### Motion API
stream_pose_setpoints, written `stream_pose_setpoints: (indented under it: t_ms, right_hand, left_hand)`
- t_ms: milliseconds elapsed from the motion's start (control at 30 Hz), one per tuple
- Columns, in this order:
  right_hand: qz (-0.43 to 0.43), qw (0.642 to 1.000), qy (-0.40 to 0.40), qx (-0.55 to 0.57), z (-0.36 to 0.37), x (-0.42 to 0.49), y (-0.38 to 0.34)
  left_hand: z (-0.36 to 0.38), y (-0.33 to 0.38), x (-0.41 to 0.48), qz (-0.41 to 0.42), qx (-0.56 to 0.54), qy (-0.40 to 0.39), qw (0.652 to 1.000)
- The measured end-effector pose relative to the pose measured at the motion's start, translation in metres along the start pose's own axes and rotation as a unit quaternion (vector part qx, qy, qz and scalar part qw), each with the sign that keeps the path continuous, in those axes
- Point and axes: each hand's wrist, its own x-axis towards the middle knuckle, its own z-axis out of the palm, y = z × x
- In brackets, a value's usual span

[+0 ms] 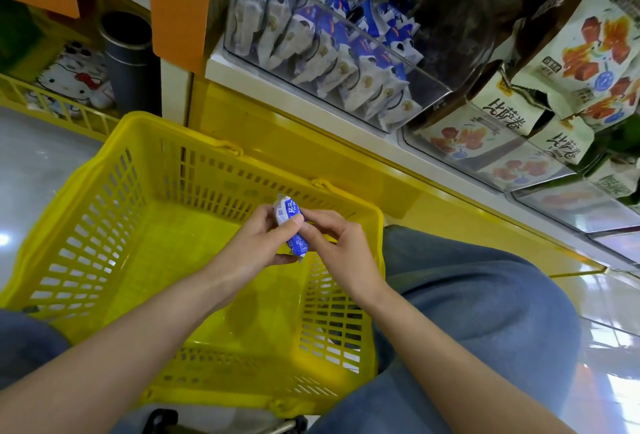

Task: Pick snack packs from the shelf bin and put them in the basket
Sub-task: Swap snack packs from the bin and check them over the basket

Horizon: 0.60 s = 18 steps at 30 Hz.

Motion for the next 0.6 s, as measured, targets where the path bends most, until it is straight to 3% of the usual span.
stream_pose_setpoints:
  t_ms: [100,267,433,600]
  right_hand:
    - [0.001,1.000,-0.009,0.009,0.011,0.002,0.009]
    - [0.061,0.991,-0.031,0.114,0.032,0.003,0.027]
    - [0.081,0.995,0.046,0.022,0.044,0.001,0.051]
    - [0.120,0.989,0.077,0.036,0.058,-0.003,0.065]
  left_hand:
    - [-0.007,-0.006,0.002,0.005,0.039,0.031,0.999]
    - [-0.021,-0.021,0.006,-0.020,0.087,0.034,0.995]
    - [-0.022,-0.039,0.012,-0.066,0.113,0.016,0.991]
    - [-0.025,-0.053,0.017,-0.109,0.123,0.030,0.986]
